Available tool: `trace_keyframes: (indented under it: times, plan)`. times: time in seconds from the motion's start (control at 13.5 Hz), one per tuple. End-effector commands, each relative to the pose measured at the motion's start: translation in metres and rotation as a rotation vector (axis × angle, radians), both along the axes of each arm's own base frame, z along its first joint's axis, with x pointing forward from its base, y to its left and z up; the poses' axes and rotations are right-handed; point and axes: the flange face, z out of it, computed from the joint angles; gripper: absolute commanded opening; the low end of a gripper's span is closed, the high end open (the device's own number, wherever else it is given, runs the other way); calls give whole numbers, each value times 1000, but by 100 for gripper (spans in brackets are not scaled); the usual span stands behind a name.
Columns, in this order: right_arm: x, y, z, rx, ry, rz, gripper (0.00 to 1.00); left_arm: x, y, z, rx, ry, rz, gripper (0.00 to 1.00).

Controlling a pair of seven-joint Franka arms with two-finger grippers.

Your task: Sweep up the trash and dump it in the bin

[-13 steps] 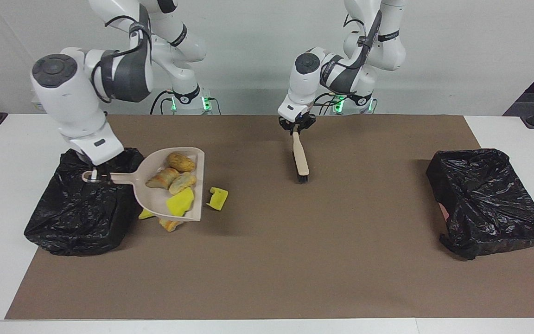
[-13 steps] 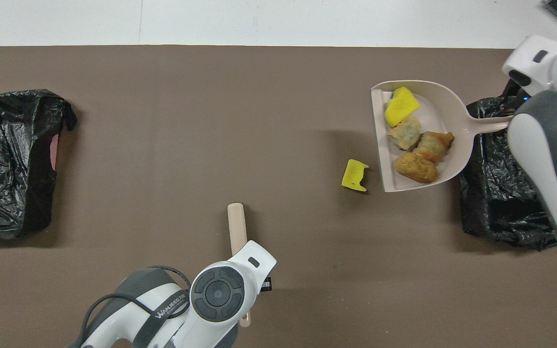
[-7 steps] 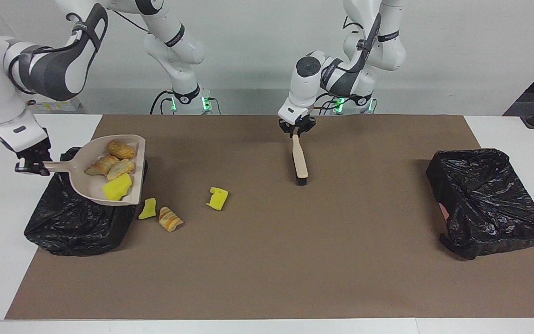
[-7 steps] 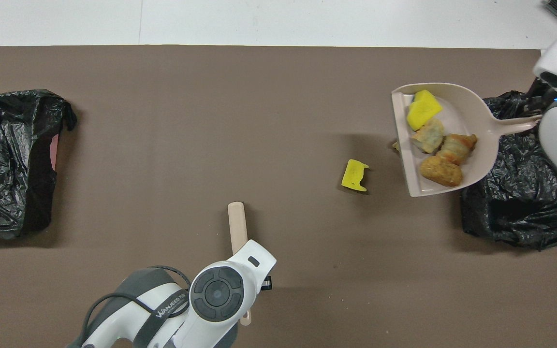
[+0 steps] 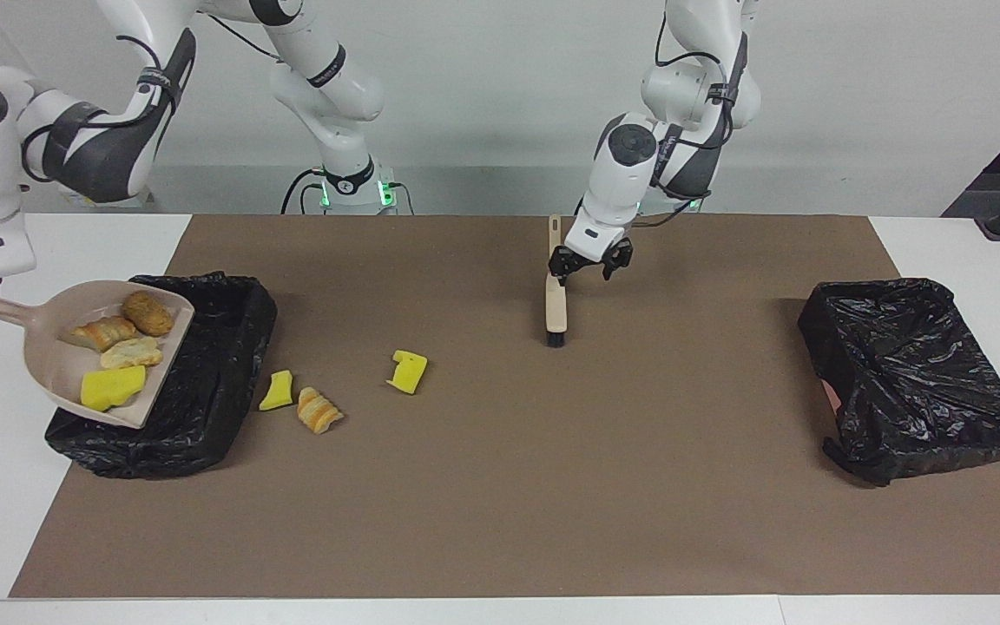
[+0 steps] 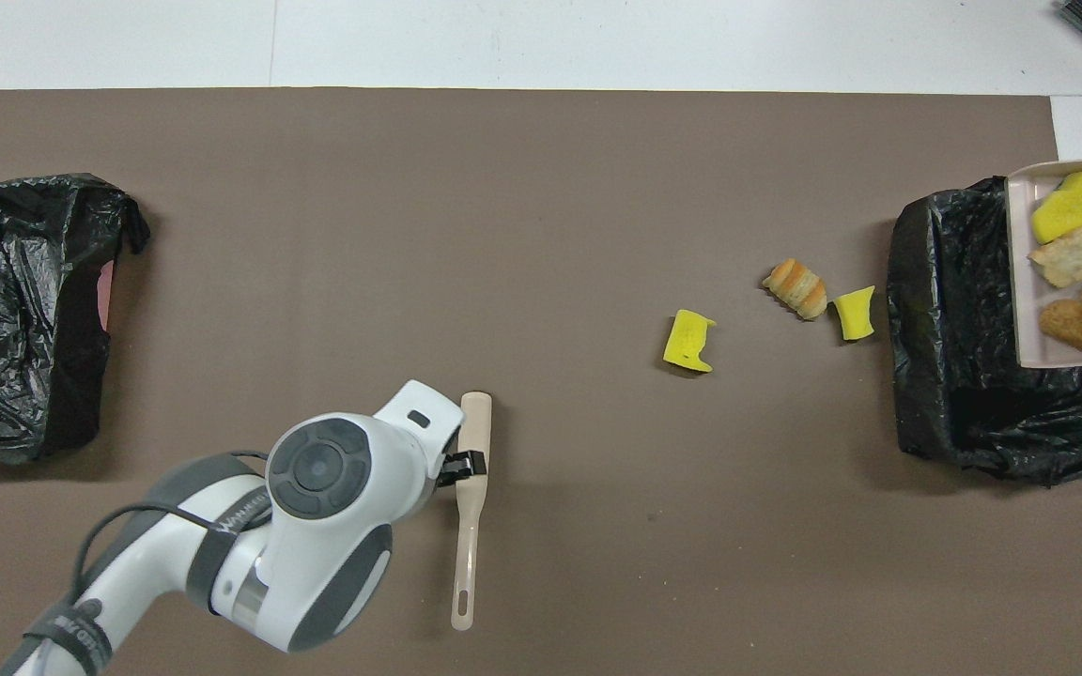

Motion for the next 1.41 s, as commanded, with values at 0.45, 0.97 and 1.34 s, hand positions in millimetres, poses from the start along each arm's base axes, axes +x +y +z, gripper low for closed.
trace_keyframes:
  times: [0.45,0.97,1.34]
  plan:
    - [9,70,-15,-380,15,48,0,91,160,57,26,-49,-115,100]
    - [13,92,16,-559,114,219,0,115,226,164,69,22,-216,100]
    - [13,128,51,-505,141,345,0,112,249,234,64,-16,-160,100]
